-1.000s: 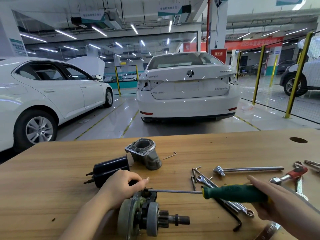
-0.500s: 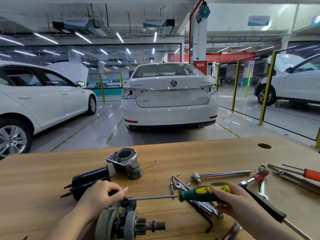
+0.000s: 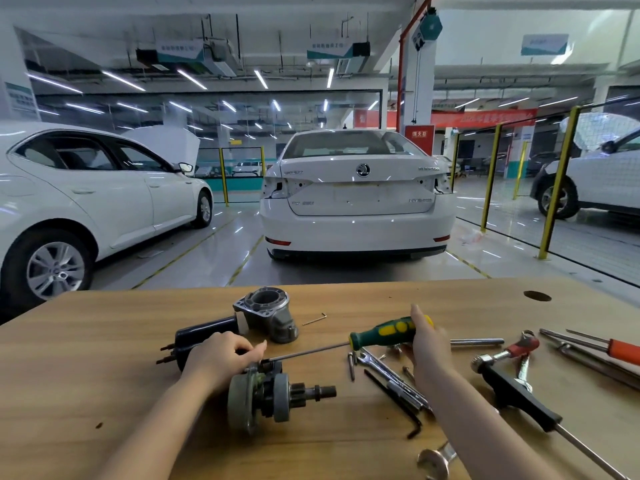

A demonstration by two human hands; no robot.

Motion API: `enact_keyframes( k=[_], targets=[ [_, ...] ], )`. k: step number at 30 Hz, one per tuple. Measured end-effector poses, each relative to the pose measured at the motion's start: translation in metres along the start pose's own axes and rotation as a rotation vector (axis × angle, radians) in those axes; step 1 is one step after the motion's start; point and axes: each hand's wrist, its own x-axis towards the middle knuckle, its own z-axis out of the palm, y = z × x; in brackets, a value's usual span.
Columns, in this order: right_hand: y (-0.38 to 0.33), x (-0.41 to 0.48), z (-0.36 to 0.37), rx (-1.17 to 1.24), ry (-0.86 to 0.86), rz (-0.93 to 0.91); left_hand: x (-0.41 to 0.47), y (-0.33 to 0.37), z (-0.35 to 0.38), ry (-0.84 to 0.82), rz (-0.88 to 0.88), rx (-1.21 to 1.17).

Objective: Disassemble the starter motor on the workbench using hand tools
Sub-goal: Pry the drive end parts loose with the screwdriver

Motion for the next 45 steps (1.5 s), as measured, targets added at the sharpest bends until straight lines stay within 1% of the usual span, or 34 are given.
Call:
enact_keyframes(
  k=[2,4,8,13,17,19,21,25,28,33,38,45],
  targets=[
    [0.005,0.001,0.0,0.059,-0.014,0.035,0.001,-0.002,0.002,-0.003,0.005,-0.016],
    [0.007,0.003,-0.003,0.083,-0.073,0.042,0.002,-0.003,0.003,-0.002,0.017,-0.025],
    [0.013,0.009,-0.013,0.069,-0.166,-0.027,0.005,-0.004,0.003,0.002,0.03,-0.052],
    [0.019,0.016,-0.017,0.279,-0.224,0.041,0.002,-0.004,0.005,0.046,0.016,-0.162],
    [0.02,0.019,-0.012,0.421,-0.202,0.1,0.001,-0.004,0.005,0.051,0.005,-0.18],
    [0.02,0.021,-0.01,0.495,-0.207,0.146,0.002,-0.003,0.005,0.057,0.009,-0.193],
    [0.02,0.022,-0.012,0.53,-0.233,0.154,0.002,-0.004,0.006,0.063,0.02,-0.199],
    [0.021,0.019,-0.014,0.553,-0.276,0.206,0.001,-0.004,0.006,0.056,0.036,-0.237],
    [0.017,0.017,-0.019,0.512,-0.28,0.218,0.002,-0.006,0.006,0.052,0.048,-0.269],
    [0.017,0.016,-0.02,0.479,-0.257,0.23,0.002,-0.006,0.007,0.037,0.043,-0.271],
    [0.019,0.013,-0.017,0.504,-0.233,0.221,0.0,-0.007,0.007,0.038,0.031,-0.291],
    [0.018,0.013,-0.015,0.577,-0.188,0.269,-0.003,-0.004,0.006,0.042,0.023,-0.277]
  ],
)
